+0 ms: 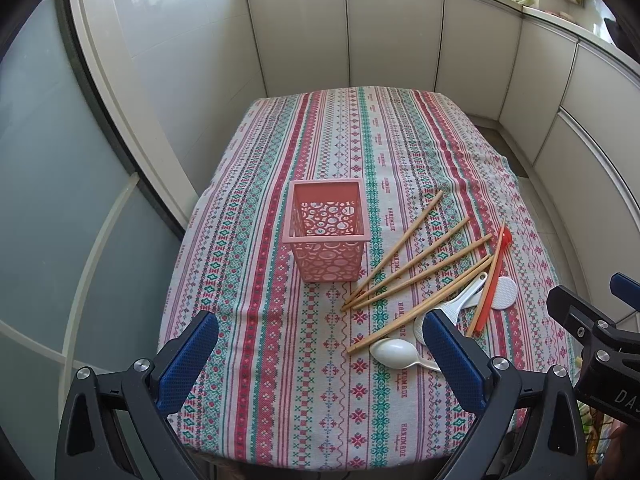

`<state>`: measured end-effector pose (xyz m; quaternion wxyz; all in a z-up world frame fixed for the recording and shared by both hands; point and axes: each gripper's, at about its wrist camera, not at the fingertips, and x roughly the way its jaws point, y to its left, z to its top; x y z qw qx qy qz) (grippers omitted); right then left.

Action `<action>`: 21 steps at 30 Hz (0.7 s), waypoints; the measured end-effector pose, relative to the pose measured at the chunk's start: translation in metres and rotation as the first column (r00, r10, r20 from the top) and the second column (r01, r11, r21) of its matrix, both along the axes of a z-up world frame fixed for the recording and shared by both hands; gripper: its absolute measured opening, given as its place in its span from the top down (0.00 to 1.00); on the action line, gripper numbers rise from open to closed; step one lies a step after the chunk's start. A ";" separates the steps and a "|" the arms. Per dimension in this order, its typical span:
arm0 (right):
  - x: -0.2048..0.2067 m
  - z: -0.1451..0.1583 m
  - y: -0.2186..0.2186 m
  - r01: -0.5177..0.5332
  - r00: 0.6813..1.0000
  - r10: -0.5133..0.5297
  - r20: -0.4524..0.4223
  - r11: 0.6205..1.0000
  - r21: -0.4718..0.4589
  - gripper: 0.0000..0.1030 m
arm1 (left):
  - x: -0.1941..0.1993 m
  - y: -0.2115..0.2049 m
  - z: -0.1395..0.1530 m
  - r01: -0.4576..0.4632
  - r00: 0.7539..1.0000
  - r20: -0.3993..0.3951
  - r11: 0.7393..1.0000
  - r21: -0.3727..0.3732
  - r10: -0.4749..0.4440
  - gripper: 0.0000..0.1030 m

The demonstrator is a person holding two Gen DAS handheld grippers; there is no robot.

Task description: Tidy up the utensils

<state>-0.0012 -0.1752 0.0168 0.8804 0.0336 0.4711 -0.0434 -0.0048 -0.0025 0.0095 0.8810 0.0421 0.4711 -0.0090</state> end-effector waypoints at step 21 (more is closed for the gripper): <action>0.000 -0.001 0.001 0.001 1.000 -0.001 0.000 1.000 0.008 0.00 | -0.001 -0.001 -0.003 0.005 1.000 -0.003 1.000 -0.002 -0.005 0.00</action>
